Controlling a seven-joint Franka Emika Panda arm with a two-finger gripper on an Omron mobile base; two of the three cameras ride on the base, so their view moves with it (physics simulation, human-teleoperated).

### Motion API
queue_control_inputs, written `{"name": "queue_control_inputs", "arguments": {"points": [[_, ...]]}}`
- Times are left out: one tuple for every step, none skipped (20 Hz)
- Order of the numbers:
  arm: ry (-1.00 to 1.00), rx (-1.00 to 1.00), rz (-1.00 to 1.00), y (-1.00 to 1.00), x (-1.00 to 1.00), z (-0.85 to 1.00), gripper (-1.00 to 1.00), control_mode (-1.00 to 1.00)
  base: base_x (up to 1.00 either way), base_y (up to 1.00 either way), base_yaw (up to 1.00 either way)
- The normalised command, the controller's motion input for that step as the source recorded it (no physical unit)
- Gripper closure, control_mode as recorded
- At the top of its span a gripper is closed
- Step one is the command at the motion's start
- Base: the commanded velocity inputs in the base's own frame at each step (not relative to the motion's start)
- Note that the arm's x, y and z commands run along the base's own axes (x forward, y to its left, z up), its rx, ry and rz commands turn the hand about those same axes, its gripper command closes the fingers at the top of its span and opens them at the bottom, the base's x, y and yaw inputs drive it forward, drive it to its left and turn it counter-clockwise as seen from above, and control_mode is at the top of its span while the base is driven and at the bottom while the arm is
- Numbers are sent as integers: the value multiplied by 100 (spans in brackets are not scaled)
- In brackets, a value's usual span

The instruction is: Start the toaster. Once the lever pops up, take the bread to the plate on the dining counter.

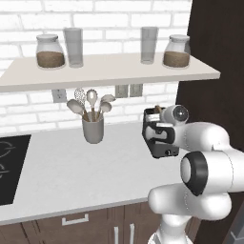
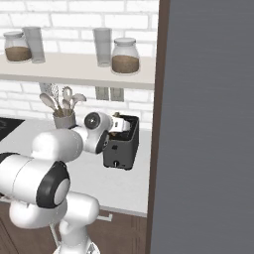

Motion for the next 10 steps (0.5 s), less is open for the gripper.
{"name": "queue_control_inputs", "arguments": {"points": [[-20, 0, 0, 0, -23, 61, 100, -100, 0, 0, 0], [-16, 0, 0, 0, -29, 62, 100, -100, 0, 0, 0], [-15, 0, 0, 0, -19, 94, 100, -100, 0, 0, 0], [-12, 0, 0, 0, -30, 100, 100, -100, 0, 0, 0], [-1, 0, 0, 0, -25, 100, 100, -100, 0, 0, 0], [0, 0, 0, 0, -24, 100, 100, -100, 0, 0, 0], [0, 0, 0, 0, -21, 100, 100, -100, 0, 0, 0], [1, 0, 0, 0, -15, 100, 100, -100, 0, 0, 0], [1, 0, 0, 0, -21, 100, 100, -100, 0, 0, 0], [2, 0, 0, 0, -27, 87, 100, -100, 0, 0, 0]]}}
